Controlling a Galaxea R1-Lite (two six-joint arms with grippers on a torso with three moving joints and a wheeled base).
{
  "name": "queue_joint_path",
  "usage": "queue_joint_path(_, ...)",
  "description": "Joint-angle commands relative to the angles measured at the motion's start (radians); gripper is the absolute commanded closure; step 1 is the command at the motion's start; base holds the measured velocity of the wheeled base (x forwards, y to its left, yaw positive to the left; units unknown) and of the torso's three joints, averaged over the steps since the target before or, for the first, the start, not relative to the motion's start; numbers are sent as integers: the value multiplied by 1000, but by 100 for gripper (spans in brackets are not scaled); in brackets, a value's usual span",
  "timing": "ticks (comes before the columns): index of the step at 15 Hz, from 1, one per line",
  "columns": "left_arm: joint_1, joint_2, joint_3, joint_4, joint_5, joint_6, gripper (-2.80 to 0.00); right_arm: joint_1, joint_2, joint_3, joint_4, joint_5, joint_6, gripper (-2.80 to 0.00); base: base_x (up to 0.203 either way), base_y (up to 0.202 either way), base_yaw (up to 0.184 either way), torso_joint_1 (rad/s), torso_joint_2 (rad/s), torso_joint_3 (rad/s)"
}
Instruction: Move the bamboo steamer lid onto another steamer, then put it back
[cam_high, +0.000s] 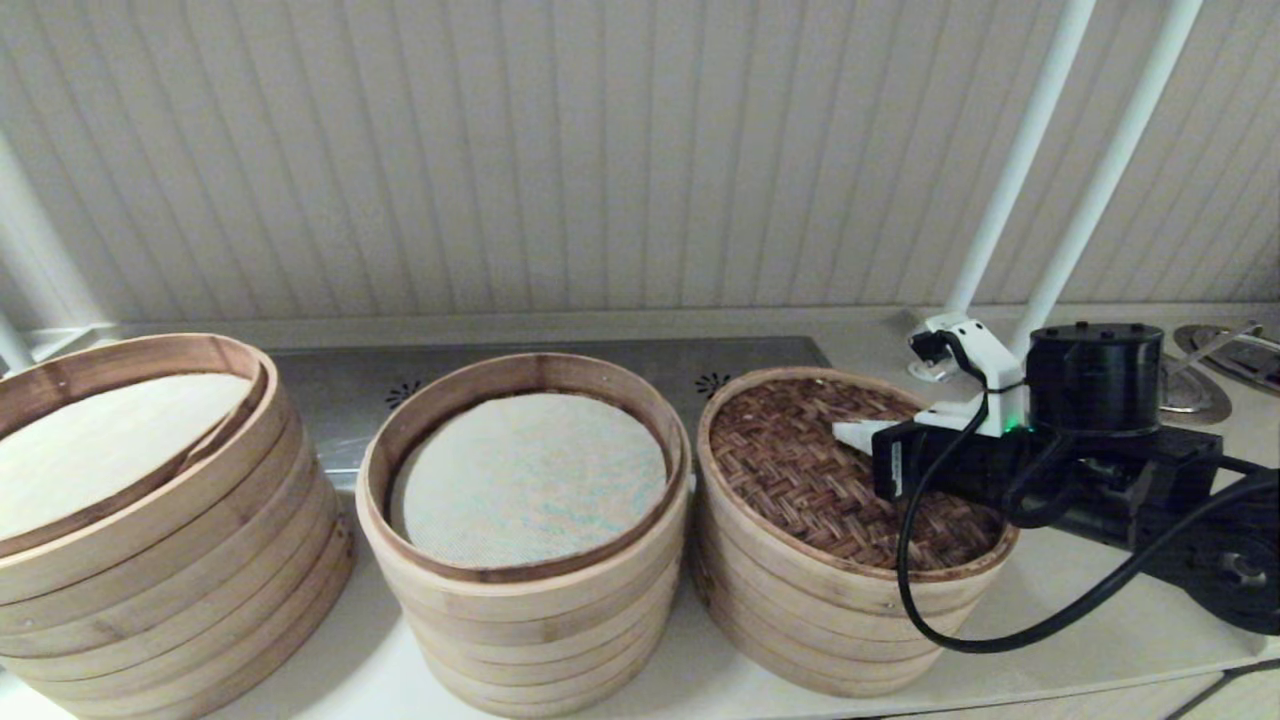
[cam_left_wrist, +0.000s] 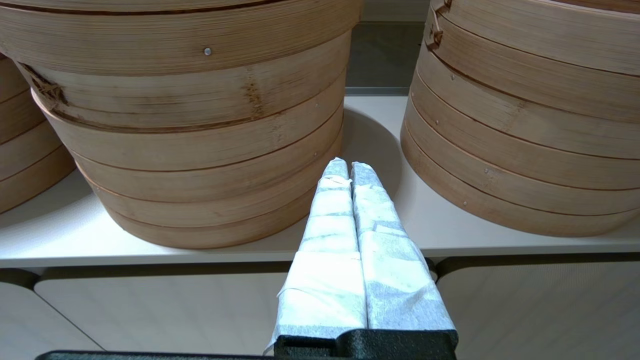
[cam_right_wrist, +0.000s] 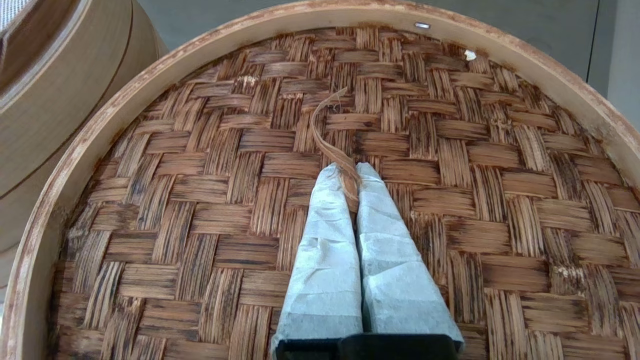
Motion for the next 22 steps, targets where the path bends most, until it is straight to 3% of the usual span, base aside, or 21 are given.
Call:
queue_joint_path(1, 0, 2, 0, 0, 0, 0, 0, -1, -2, 7, -4, 3, 0, 0, 0, 0, 0, 0, 0, 0)
queue_joint_path(4, 0, 2, 0, 0, 0, 0, 0, -1, -20, 38, -7, 4, -3, 0, 0, 0, 0, 0, 0, 0)
queue_joint_path(5, 0, 2, 0, 0, 0, 1, 0, -2, -27, 48, -9, 4, -1, -280, 0, 0, 0, 0, 0, 0)
queue_joint_path(9, 0, 2, 0, 0, 0, 0, 0, -10, -96, 46, -5, 4, 4, -280, 0, 0, 0, 0, 0, 0)
queue_joint_path(13, 0, 2, 0, 0, 0, 0, 0, -24, -289, 51, 45, -5, 7, -280, 0, 0, 0, 0, 0, 0)
queue_joint_path(14, 0, 2, 0, 0, 0, 0, 0, -35, -347, 56, 73, -7, 9, 0, 0, 0, 0, 0, 0, 0)
queue_joint_path(18, 0, 3, -4, 13, 0, 3, 0, -119, -594, 129, 150, -73, 7, 0, 0, 0, 0, 0, 0, 0)
queue_joint_path(22, 0, 13, -9, 26, 0, 4, 0, -283, -850, 217, 411, -118, -5, 0, 0, 0, 0, 0, 0, 0)
